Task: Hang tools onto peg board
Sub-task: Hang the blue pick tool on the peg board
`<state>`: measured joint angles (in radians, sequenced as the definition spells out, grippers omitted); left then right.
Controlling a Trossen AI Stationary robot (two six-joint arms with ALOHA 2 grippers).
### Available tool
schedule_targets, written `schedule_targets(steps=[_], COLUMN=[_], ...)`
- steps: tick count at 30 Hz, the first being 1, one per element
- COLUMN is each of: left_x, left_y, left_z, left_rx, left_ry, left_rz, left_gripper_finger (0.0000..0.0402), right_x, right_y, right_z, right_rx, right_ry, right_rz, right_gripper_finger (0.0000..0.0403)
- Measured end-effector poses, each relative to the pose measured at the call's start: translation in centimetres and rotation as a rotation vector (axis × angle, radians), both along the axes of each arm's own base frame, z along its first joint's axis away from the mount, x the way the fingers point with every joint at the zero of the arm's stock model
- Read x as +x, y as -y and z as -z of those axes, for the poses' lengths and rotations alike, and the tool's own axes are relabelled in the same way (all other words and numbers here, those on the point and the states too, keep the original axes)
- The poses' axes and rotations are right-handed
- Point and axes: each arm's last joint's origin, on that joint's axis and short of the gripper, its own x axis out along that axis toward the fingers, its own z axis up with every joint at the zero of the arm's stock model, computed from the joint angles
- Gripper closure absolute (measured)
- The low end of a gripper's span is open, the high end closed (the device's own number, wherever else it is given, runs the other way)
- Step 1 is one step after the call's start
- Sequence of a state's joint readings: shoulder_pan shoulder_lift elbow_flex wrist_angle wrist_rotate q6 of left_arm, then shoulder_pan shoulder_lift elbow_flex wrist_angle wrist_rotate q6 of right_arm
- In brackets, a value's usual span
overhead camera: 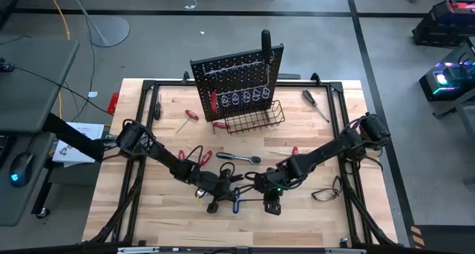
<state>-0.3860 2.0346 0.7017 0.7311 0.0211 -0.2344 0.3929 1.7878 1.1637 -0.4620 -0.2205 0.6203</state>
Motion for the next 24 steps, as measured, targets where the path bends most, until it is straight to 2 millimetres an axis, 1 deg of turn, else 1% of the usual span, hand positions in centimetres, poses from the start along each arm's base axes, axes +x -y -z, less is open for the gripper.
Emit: schedule_targets(steps=[4,6,7,10,13,15,17,20,23,24], left_x=[0.1,0.1,0.1,0.1,0.1,-0.2,-0.6,-1.5,-3.4,-4.0], left_y=[-0.1,-0.1,-0.1,-0.1,-0.5,-1.1,-1.7,-2.6,-3.4,-3.6], left_z=[0.0,0.0,0.0,-0.1,-1.2,-2.4,-4.0,-7.8,-10.5,-11.8], left_rx=[-0.004,-0.004,-0.004,-0.005,-0.018,-0.018,-0.001,0.021,0.024,0.001], left_ry=[0.003,0.004,0.005,0.009,0.011,-0.020,-0.043,-0.038,-0.086,-0.078], left_rz=[-0.001,-0.002,-0.003,-0.004,-0.004,-0.014,-0.018,-0.015,-0.027,-0.043], left_gripper_finger=[0.0402,0.0402,0.0402,0.0401,0.0401,0.0401,0.0401,0.0401,0.0401,0.0400], right_x=[0.1,0.1,0.1,0.1,-0.1,-0.7,-1.6,-3.1,-4.8,-5.6], right_y=[0.0,0.0,0.1,0.1,0.2,0.4,0.6,1.2,1.9,2.1], right_z=[0.0,0.0,0.0,0.0,-0.3,-1.2,-2.3,-3.9,-5.9,-6.6], right_rx=[-0.007,-0.009,-0.014,-0.006,-0.003,0.007,0.009,0.000,-0.008,-0.019], right_ry=[0.019,0.016,0.010,0.004,-0.001,-0.019,-0.029,-0.064,-0.080,-0.084], right_rz=[-0.016,-0.003,0.003,0.011,0.013,-0.004,-0.017,-0.032,-0.023,-0.012], right_gripper_finger=[0.0352,0.0383,0.0391,0.0396,0.0398,0.0399,0.0400,0.0401,0.0401,0.0401])
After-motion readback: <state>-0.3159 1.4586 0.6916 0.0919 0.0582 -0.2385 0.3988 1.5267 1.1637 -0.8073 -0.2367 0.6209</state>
